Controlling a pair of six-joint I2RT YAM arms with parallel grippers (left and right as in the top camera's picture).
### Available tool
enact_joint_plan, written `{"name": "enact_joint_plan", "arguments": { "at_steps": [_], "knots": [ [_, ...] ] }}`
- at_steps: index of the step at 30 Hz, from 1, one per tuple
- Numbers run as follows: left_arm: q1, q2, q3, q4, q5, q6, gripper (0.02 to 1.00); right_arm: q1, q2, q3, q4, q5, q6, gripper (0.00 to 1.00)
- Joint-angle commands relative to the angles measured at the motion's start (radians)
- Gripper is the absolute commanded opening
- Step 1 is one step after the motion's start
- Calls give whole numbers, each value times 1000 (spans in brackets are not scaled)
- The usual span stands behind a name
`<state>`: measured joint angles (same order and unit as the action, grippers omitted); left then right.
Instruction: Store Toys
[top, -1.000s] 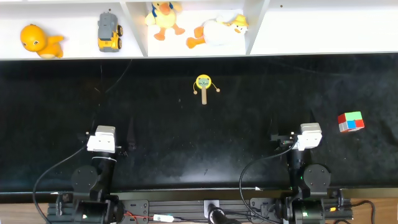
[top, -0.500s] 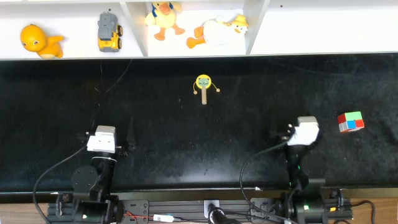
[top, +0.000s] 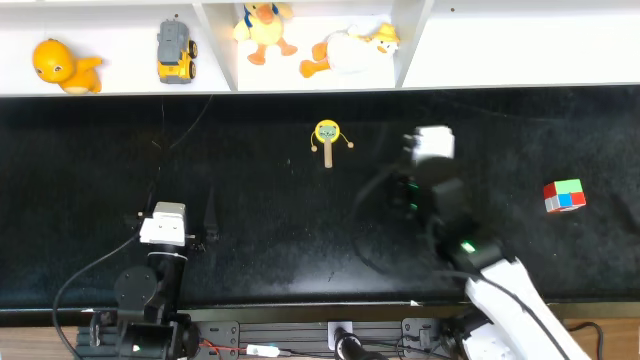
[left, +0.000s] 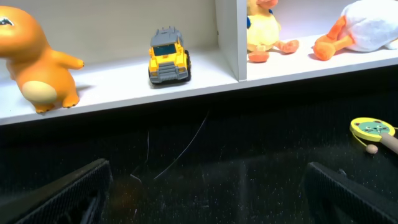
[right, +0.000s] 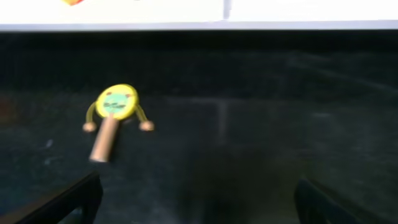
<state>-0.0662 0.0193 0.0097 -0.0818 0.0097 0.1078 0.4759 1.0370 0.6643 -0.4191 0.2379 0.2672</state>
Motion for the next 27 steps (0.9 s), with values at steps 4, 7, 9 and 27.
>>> {"name": "enact_joint_plan", "arguments": {
  "at_steps": [4,7,9,27],
  "knots": [
    [-7,-13,-2,-3,-8,-7,998,244,300,216,-53,243,291,996],
    [-7,-13,-2,-3,-8,-7,996,300,410,283,-60,242,341,996],
    [-7,-13,-2,-3,-8,-7,998,323,476,323,-68,243,363,993],
    [-7,-13,-2,-3,-8,-7,996,319,850,590,-247,173,512,996]
  ]
}}
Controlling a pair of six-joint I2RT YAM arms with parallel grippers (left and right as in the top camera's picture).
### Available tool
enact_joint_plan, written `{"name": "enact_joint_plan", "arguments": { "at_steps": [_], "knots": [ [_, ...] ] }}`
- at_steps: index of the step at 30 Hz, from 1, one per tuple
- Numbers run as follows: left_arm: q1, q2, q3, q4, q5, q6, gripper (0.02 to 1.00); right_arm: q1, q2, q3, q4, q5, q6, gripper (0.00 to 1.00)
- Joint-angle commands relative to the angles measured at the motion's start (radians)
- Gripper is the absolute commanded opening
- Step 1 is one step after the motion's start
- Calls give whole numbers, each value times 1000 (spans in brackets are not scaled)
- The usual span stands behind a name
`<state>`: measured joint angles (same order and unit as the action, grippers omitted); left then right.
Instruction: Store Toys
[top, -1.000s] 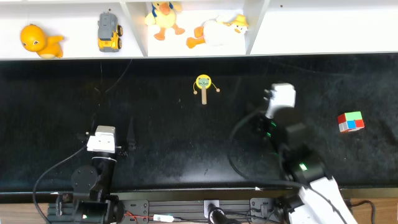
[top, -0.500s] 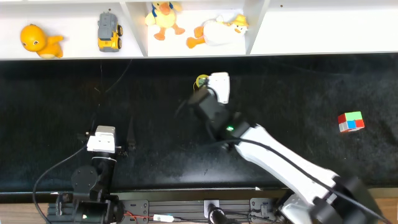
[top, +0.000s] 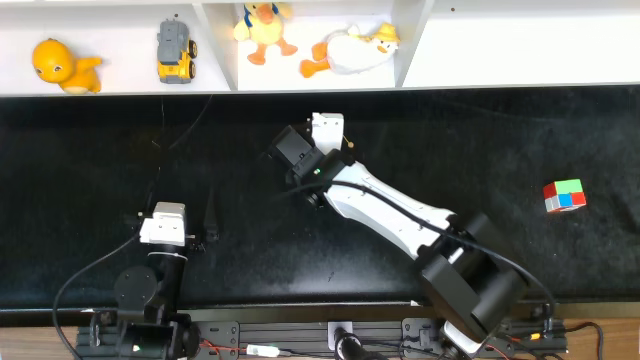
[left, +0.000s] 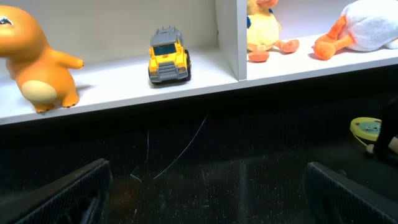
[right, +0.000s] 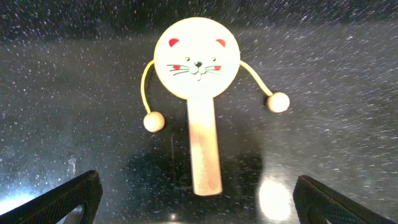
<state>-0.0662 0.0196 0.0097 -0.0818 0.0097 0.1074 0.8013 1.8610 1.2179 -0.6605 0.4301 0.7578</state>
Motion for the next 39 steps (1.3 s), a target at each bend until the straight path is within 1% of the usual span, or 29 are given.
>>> {"name": "enact_joint_plan", "arguments": {
  "at_steps": [1,2,4,5,7,12,14,15,16,21,22,27,28,30,31,32,33,35,36,38,39],
  "knots": [
    [-7,-13,-2,-3,-8,-6,998,-8,29,36,-8,-21,21,998],
    [-7,-13,-2,-3,-8,-6,998,-11,30,36,-14,-23,21,1000],
    [-7,-13,-2,-3,-8,-6,998,-18,31,36,-23,-23,21,952],
    [-7,-13,-2,-3,-8,-6,998,-23,31,36,-24,-22,21,915],
    [-7,-13,-2,-3,-8,-6,998,-31,31,36,-25,-22,20,803],
    [-7,-13,-2,-3,-8,-6,998,-48,32,36,-24,-22,21,809],
    [-7,-13,-2,-3,-8,-6,998,-51,35,36,-24,-29,20,706],
    [-7,-13,-2,-3,-8,-6,998,-52,38,36,-23,-31,21,687],
    [-7,-13,-2,-3,-8,-6,998,-52,43,36,-23,-36,21,671],
    [-7,-13,-2,-3,-8,-6,998,-56,71,36,-19,-57,21,656],
    [-7,-13,-2,-3,-8,-6,998,-56,77,36,-16,-58,21,623],
    [-7,-13,-2,-3,-8,-6,998,-56,101,36,-14,-68,21,568],
    [-7,-13,-2,-3,-8,-6,998,-56,101,36,-14,-68,21,511],
    [-7,-13,-2,-3,-8,-6,998,-56,101,36,-13,-66,21,446],
    [-7,-13,-2,-3,-8,-6,996,-56,101,36,-8,-67,21,340],
    [-7,-13,-2,-3,-8,-6,998,-56,101,36,-6,-67,21,292],
    [-7,-13,-2,-3,-8,-6,996,-56,101,36,-3,-67,21,268],
    [-7,-13,-2,-3,-8,-6,998,-56,101,36,3,-67,21,261],
    [-7,-13,-2,-3,-8,-6,998,-56,101,36,6,-67,21,237],
    [-7,-13,-2,-3,-8,-6,998,-56,99,36,7,-67,21,134],
    [-7,-13,-2,-3,-8,-6,998,-56,94,36,7,-68,21,115]
  ]
}}
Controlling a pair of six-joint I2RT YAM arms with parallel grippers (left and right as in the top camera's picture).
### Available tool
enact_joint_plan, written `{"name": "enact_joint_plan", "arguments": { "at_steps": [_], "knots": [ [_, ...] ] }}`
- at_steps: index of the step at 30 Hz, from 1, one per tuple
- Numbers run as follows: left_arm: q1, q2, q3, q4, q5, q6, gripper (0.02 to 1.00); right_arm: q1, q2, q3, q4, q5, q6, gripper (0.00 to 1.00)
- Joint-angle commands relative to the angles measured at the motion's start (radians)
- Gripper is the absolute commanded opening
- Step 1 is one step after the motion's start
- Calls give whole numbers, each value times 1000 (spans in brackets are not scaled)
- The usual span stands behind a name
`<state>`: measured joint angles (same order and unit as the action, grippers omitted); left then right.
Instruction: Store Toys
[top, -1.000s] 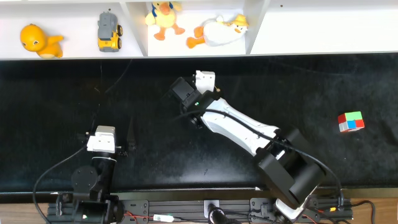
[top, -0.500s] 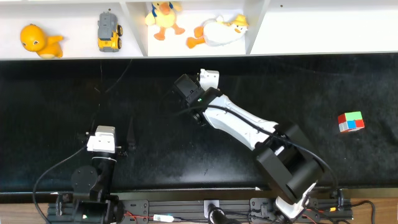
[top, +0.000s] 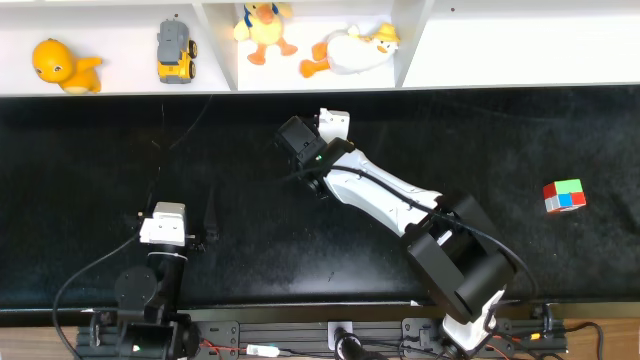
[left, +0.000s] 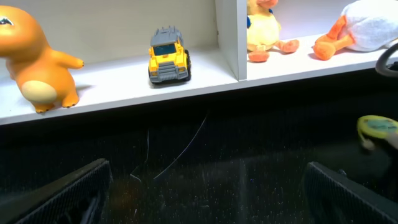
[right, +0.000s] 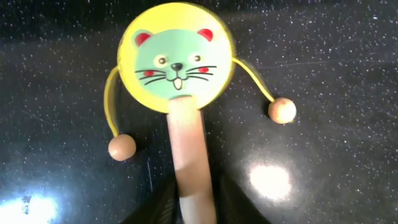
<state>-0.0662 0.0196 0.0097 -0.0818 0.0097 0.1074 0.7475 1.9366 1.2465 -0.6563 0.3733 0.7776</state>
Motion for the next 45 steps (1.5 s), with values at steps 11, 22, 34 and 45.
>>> {"name": "enact_joint_plan", "arguments": {
  "at_steps": [11,22,34,45],
  "knots": [
    [-7,-13,-2,-3,-8,-6,998,-9,-227,-166,6,73,1,62],
    [-7,-13,-2,-3,-8,-6,998,-191,-703,-558,51,17,-60,58],
    [-7,-13,-2,-3,-8,-6,998,-637,-803,-483,58,-235,-625,102],
    [-7,-13,-2,-3,-8,-6,998,-676,-446,-128,55,-243,-885,110]
  ]
}}
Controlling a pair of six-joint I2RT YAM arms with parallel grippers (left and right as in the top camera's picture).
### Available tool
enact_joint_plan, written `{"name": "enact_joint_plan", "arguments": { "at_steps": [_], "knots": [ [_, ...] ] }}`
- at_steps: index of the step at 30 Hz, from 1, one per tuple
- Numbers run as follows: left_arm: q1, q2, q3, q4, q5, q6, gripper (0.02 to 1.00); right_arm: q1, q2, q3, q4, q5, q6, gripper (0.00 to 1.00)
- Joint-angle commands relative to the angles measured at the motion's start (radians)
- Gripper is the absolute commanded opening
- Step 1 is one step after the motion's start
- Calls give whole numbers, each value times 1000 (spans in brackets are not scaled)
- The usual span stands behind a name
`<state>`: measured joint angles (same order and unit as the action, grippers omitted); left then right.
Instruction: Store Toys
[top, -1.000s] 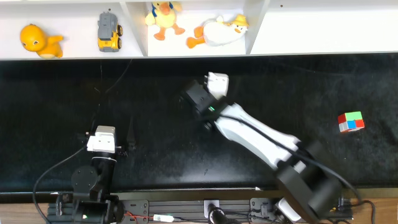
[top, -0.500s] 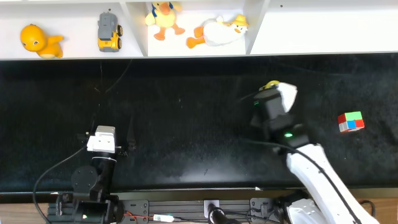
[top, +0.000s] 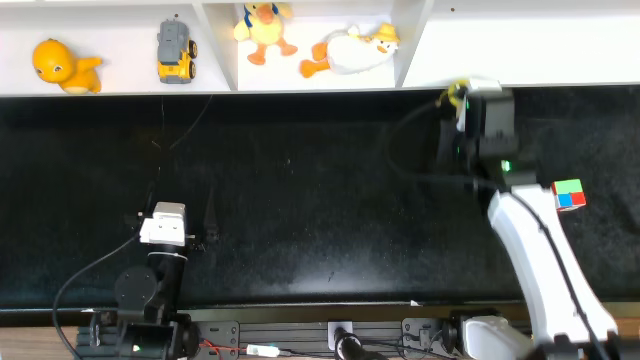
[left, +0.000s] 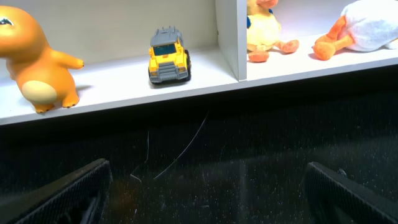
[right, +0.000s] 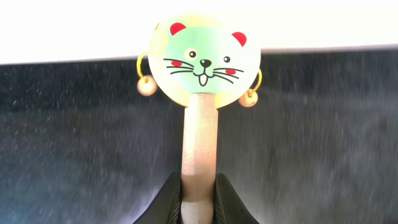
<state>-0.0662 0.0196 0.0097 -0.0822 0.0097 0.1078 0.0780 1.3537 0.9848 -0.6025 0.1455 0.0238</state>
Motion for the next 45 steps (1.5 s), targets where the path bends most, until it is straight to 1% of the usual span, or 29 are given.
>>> {"name": "enact_joint_plan", "arguments": {
  "at_steps": [1,5,12,14,16,18,21,23,25,27,30,32,34,37,39,40,42,43,44,45],
  "knots": [
    [-7,-13,-2,-3,-8,-7,998,-7,171,166,3,-15,-144,115],
    [-7,-13,-2,-3,-8,-7,998,-8,301,282,32,-15,-180,117],
    [-7,-13,-2,-3,-8,-7,998,-8,463,431,105,-16,-182,132],
    [-7,-13,-2,-3,-8,-7,998,-8,491,451,132,-25,-181,156],
    [-7,-13,-2,-3,-8,-7,998,-8,513,461,150,-47,-177,253],
    [-7,-13,-2,-3,-8,-7,998,-8,521,461,145,-52,-159,299],
    [-7,-13,-2,-3,-8,-7,998,-8,523,461,119,-52,-143,272],
    [-7,-13,-2,-3,-8,-7,998,-8,521,461,101,-53,-143,272],
    [-7,-13,-2,-3,-8,-7,998,-8,507,461,63,-53,-137,281],
    [-7,-13,-2,-3,-8,-7,998,-8,475,455,8,-52,-136,264],
    [-7,-13,-2,-3,-8,-7,998,-8,393,417,-69,-50,-136,303],
    [-7,-13,-2,-3,-8,-7,998,-8,303,339,-89,-42,-136,329],
    [-7,-13,-2,-3,-8,-7,998,-8,190,219,-89,-16,-136,371],
    [-7,-13,-2,-3,-8,-7,998,-8,2,20,-92,40,-130,369],
    [-7,-13,-2,-3,-8,-7,998,-12,-117,-89,-118,77,-85,430],
    [-7,-13,-2,-3,-8,-7,998,-21,-171,-131,-137,92,-47,507],
    [-7,-13,-2,-3,-8,-7,998,-61,-262,-196,-172,99,25,744],
    [-7,-13,-2,-3,-8,-7,998,-91,-299,-219,-186,99,54,945],
    [-7,-13,-2,-3,-8,-7,998,-127,-330,-235,-200,98,81,998],
    [-7,-13,-2,-3,-8,-7,998,-165,-356,-243,-216,98,99,998]
  ]
}}
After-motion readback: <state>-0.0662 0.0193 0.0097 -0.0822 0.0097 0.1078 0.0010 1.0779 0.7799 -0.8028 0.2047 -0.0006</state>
